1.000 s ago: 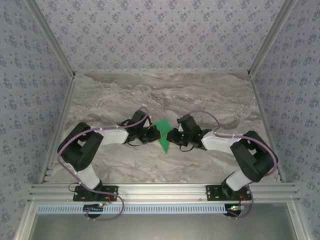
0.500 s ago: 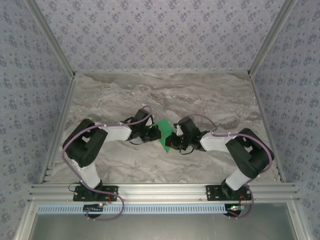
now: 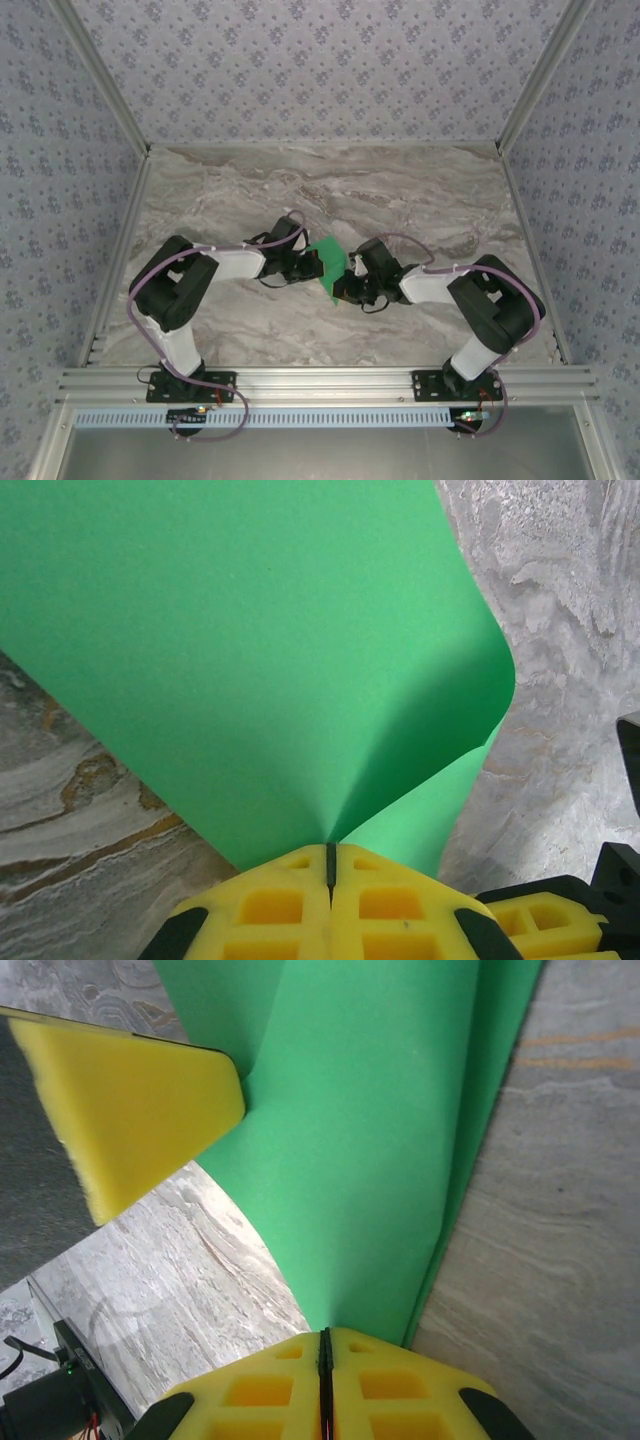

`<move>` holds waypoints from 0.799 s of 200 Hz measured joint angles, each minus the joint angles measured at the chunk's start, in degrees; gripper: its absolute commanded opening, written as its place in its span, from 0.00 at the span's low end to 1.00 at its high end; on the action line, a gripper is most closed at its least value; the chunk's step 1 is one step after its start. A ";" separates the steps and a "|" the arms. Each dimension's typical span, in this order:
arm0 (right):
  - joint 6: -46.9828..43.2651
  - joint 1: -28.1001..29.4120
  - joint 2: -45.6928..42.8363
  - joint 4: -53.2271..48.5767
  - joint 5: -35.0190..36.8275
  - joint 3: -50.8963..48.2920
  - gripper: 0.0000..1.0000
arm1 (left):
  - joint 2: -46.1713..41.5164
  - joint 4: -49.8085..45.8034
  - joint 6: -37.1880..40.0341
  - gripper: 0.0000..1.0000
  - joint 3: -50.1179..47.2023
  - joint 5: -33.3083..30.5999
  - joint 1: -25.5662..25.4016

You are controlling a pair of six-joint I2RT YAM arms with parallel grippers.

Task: Fold a paper plane with a square sheet of paper (pick it up from the middle)
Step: Third fold the triangle at the center of the table.

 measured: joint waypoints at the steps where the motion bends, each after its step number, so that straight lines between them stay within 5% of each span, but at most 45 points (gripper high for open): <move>1: 0.00 0.00 0.00 -0.02 0.02 0.00 0.11 | 0.00 -0.02 -0.02 0.02 0.00 0.02 0.00; 160: -1.70 0.76 -2.34 -1.79 -0.96 -1.16 0.12 | 1.75 -0.02 0.39 0.01 1.20 0.15 -0.11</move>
